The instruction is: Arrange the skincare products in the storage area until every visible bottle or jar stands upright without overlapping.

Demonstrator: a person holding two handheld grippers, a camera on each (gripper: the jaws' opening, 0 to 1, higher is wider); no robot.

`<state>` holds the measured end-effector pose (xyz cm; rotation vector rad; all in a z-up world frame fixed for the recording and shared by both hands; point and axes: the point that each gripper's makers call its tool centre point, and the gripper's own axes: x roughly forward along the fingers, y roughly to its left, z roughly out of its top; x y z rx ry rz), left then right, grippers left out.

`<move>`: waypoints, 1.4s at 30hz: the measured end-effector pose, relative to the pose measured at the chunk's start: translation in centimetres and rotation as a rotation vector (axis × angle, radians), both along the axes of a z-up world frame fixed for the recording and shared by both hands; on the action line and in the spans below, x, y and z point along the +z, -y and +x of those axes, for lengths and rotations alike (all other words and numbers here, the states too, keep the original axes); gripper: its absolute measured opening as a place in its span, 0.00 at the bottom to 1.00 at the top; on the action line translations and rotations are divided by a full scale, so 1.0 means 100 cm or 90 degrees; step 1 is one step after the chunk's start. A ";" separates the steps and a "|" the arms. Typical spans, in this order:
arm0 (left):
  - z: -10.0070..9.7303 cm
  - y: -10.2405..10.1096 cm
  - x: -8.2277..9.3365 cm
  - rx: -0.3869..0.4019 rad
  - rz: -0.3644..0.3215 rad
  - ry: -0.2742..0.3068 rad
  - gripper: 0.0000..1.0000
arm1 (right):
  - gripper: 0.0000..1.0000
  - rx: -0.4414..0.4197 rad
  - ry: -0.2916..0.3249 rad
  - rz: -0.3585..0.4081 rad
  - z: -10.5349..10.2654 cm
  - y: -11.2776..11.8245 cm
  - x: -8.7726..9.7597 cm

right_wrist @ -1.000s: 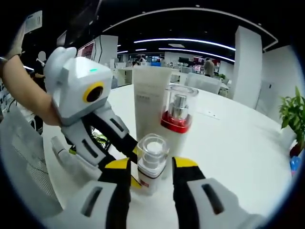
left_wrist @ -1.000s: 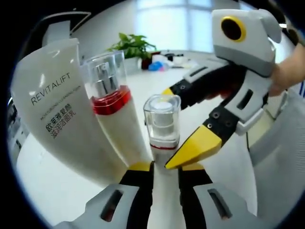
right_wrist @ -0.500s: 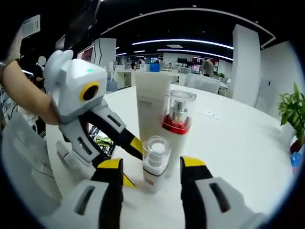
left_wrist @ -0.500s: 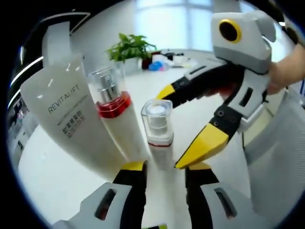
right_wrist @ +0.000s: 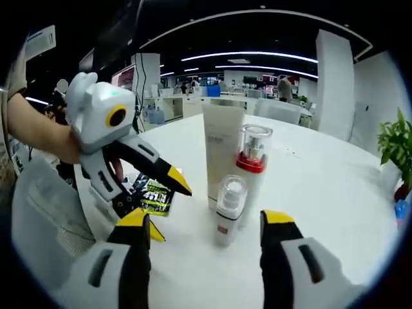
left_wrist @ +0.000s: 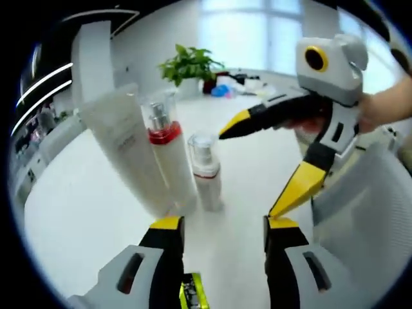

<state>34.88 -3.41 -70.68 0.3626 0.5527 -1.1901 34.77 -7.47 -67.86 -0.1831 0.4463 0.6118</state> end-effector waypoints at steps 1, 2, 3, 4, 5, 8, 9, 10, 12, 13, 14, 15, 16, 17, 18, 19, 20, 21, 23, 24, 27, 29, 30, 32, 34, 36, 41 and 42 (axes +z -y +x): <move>-0.002 -0.003 0.001 0.006 -0.003 -0.003 0.49 | 0.72 0.002 -0.001 0.001 -0.002 0.000 0.000; -0.003 -0.005 0.002 0.012 -0.004 -0.005 0.50 | 0.74 0.003 -0.002 0.002 -0.004 -0.001 0.001; -0.005 -0.009 0.003 0.022 -0.006 -0.009 0.52 | 0.74 0.004 -0.002 0.003 -0.007 -0.002 0.003; -0.007 -0.012 0.004 0.028 -0.007 -0.011 0.54 | 0.75 0.006 -0.002 0.006 -0.009 -0.003 0.004; -0.009 -0.018 0.004 0.043 -0.006 -0.014 0.55 | 0.76 0.008 -0.003 0.009 -0.012 -0.004 0.005; -0.013 -0.032 0.003 0.084 -0.005 -0.029 0.59 | 0.78 0.011 -0.004 0.019 -0.018 -0.006 0.008; -0.015 -0.037 0.004 0.095 -0.006 -0.033 0.59 | 0.79 0.011 -0.005 0.020 -0.021 -0.007 0.009; -0.017 -0.040 0.004 0.100 -0.008 -0.033 0.60 | 0.79 0.012 -0.006 0.022 -0.023 -0.008 0.009; -0.022 -0.049 0.005 0.115 -0.011 -0.039 0.60 | 0.81 0.011 -0.007 0.026 -0.027 -0.009 0.011; -0.025 -0.053 0.006 0.122 -0.011 -0.040 0.62 | 0.81 0.012 -0.007 0.029 -0.029 -0.009 0.012; -0.028 -0.057 0.007 0.131 -0.013 -0.041 0.63 | 0.82 0.013 -0.006 0.033 -0.032 -0.010 0.013; -0.030 -0.061 0.008 0.136 -0.015 -0.042 0.64 | 0.82 0.013 -0.005 0.033 -0.034 -0.010 0.014; -0.034 -0.065 0.010 0.147 -0.020 -0.045 0.65 | 0.82 0.014 -0.005 0.033 -0.036 -0.011 0.016; -0.035 -0.066 0.011 0.151 -0.021 -0.046 0.67 | 0.83 0.014 -0.006 0.033 -0.038 -0.011 0.017; -0.038 -0.071 0.014 0.162 -0.027 -0.047 0.68 | 0.83 0.016 -0.005 0.035 -0.040 -0.012 0.019; -0.040 -0.073 0.016 0.170 -0.033 -0.048 0.69 | 0.84 0.016 -0.003 0.039 -0.042 -0.013 0.021; -0.044 -0.077 0.018 0.179 -0.040 -0.053 0.70 | 0.85 0.016 -0.003 0.042 -0.044 -0.014 0.022; -0.047 -0.080 0.020 0.186 -0.043 -0.055 0.70 | 0.85 0.017 -0.003 0.044 -0.046 -0.015 0.024; -0.053 -0.088 0.023 0.201 -0.047 -0.054 0.71 | 0.86 0.021 0.000 0.042 -0.052 -0.018 0.027; -0.057 -0.092 0.025 0.209 -0.051 -0.057 0.72 | 0.86 0.021 0.000 0.043 -0.053 -0.019 0.027; -0.064 -0.102 0.030 0.232 -0.063 -0.061 0.74 | 0.86 0.022 0.001 0.055 -0.059 -0.023 0.032; -0.069 -0.110 0.031 0.245 -0.068 -0.064 0.75 | 0.85 0.003 0.010 0.070 -0.061 -0.021 0.035; -0.072 -0.113 0.032 0.248 -0.068 -0.065 0.76 | 0.84 -0.006 0.009 0.078 -0.061 -0.020 0.036; -0.076 -0.120 0.032 0.261 -0.067 -0.067 0.80 | 0.84 -0.026 0.006 0.096 -0.062 -0.016 0.038; -0.080 -0.126 0.033 0.269 -0.067 -0.070 0.82 | 0.84 -0.029 0.007 0.103 -0.064 -0.016 0.041; -0.084 -0.132 0.035 0.279 -0.070 -0.071 0.82 | 0.85 -0.032 0.006 0.115 -0.066 -0.017 0.043; -0.092 -0.150 0.038 0.326 -0.079 -0.075 0.87 | 0.84 -0.050 0.010 0.136 -0.068 -0.017 0.049; -0.094 -0.154 0.038 0.337 -0.084 -0.077 0.88 | 0.84 -0.053 0.010 0.140 -0.069 -0.018 0.050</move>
